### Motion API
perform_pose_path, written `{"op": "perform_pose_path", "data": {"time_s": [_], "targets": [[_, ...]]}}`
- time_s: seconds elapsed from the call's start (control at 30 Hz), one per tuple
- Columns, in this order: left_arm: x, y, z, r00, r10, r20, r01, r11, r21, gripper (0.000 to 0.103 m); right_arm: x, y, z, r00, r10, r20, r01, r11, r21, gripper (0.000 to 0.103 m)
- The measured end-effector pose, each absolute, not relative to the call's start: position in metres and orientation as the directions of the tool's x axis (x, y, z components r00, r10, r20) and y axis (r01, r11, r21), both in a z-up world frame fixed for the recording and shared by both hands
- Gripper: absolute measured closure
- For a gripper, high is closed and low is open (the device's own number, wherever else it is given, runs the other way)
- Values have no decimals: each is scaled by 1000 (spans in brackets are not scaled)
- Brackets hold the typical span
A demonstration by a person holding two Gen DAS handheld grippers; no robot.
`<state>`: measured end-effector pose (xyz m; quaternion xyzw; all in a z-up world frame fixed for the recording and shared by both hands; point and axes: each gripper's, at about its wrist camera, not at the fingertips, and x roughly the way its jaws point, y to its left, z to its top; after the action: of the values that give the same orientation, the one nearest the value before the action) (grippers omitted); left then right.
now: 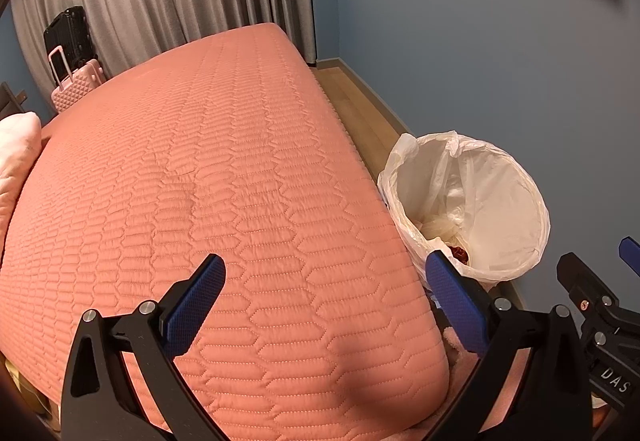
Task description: Collect trash
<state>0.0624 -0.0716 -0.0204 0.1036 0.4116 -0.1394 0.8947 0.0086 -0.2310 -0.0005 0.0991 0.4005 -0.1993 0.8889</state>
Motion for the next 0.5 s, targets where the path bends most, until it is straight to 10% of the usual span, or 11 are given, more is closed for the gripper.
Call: {"op": "perform_pose_path", "data": {"time_s": [0.5], "targets": [[62,-73,-20,621,-162,-767,336,939,74,7,8,-232,-1,601,-274,-751,436,900,21,6]]}}
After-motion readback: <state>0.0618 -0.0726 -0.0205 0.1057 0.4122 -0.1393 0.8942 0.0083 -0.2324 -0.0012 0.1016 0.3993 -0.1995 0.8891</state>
